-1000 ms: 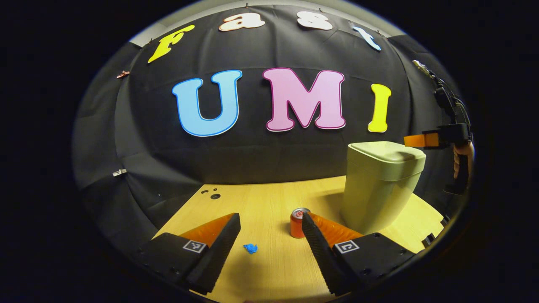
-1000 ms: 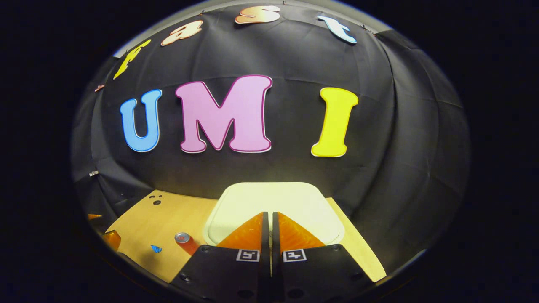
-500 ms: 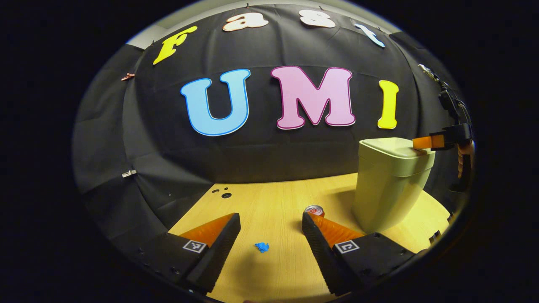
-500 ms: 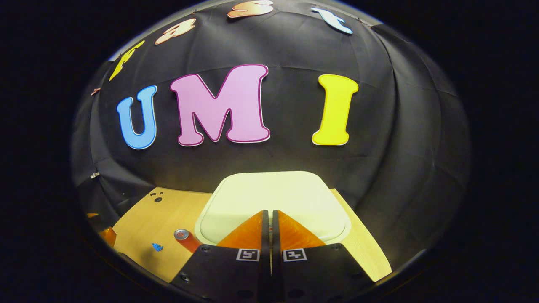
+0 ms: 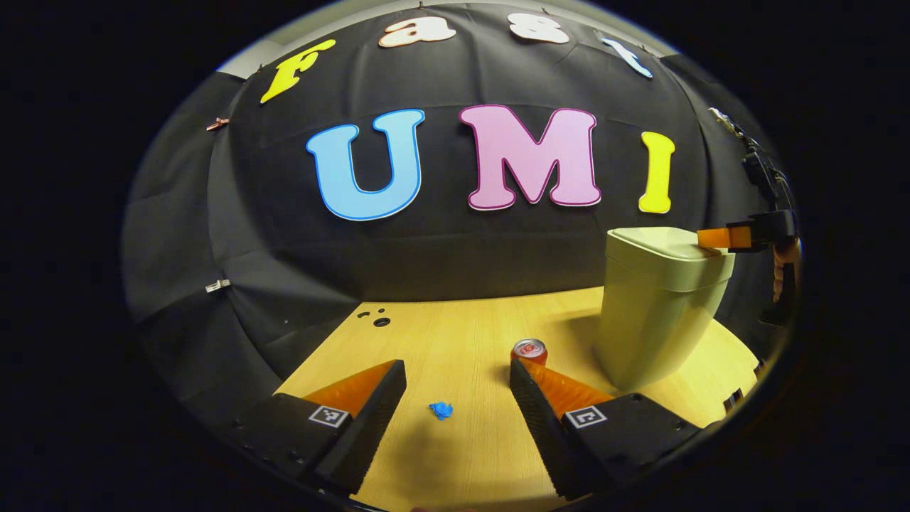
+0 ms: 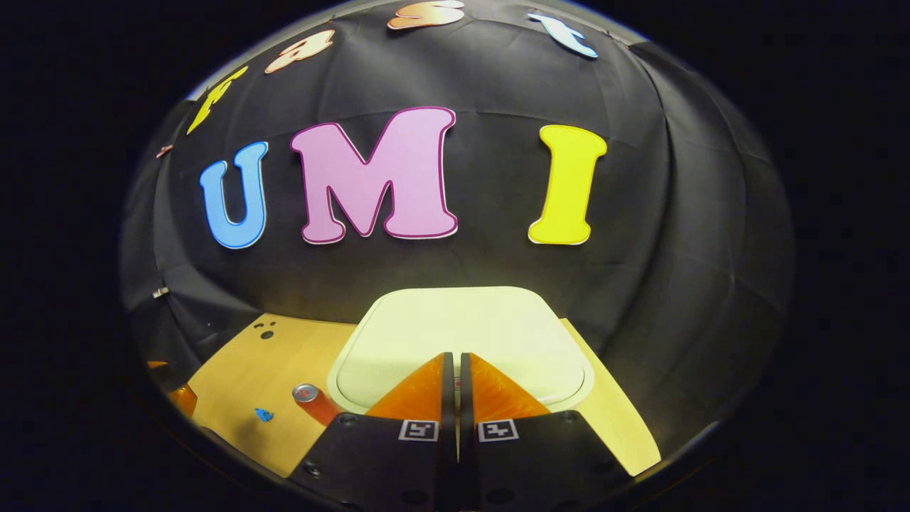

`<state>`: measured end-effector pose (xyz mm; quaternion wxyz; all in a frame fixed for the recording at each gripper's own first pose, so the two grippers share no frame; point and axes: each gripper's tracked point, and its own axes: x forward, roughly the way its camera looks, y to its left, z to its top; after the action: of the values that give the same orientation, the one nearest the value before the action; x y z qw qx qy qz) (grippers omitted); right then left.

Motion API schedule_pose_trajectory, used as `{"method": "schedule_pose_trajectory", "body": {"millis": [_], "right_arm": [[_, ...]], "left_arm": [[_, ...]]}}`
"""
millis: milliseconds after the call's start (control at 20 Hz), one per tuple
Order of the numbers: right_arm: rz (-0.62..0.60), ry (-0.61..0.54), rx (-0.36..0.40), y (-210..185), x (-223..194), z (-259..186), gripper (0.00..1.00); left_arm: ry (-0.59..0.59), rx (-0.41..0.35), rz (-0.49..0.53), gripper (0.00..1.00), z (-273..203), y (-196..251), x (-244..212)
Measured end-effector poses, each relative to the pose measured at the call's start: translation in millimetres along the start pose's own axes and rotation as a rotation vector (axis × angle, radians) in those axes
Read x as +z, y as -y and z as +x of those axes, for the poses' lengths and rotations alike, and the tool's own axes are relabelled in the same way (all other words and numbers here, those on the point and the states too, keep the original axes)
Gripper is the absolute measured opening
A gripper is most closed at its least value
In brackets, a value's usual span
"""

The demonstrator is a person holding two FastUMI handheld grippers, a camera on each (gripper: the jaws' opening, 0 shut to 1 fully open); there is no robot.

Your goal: Press the lid of the desktop garbage bin to open it, pick up the crumpled paper on the desktop and throw it into the bin, then pick up the pop can on the desktop and drop it into the bin, and finally close the garbage bin lid.

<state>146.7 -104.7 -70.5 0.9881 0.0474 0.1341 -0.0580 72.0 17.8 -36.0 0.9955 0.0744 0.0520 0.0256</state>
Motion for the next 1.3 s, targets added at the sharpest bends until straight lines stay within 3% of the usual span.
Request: {"method": "schedule_pose_trajectory", "body": {"millis": [300, 550, 1300], "right_arm": [[-0.067, 0.049, 0.002, 0, 9, -4, 0.05], [0.002, 0.056, -0.024, 2, 19, -12, 0.05], [-0.015, 0.120, -0.019, -44, 36, -96, 0.05]], "left_arm": [[0.009, -0.005, -0.003, 0.95, -1, -2, 4], [0.031, 0.001, 0.001, 0.94, -8, -12, 7], [0.037, 0.004, -0.038, 0.94, -67, -67, -23]]}}
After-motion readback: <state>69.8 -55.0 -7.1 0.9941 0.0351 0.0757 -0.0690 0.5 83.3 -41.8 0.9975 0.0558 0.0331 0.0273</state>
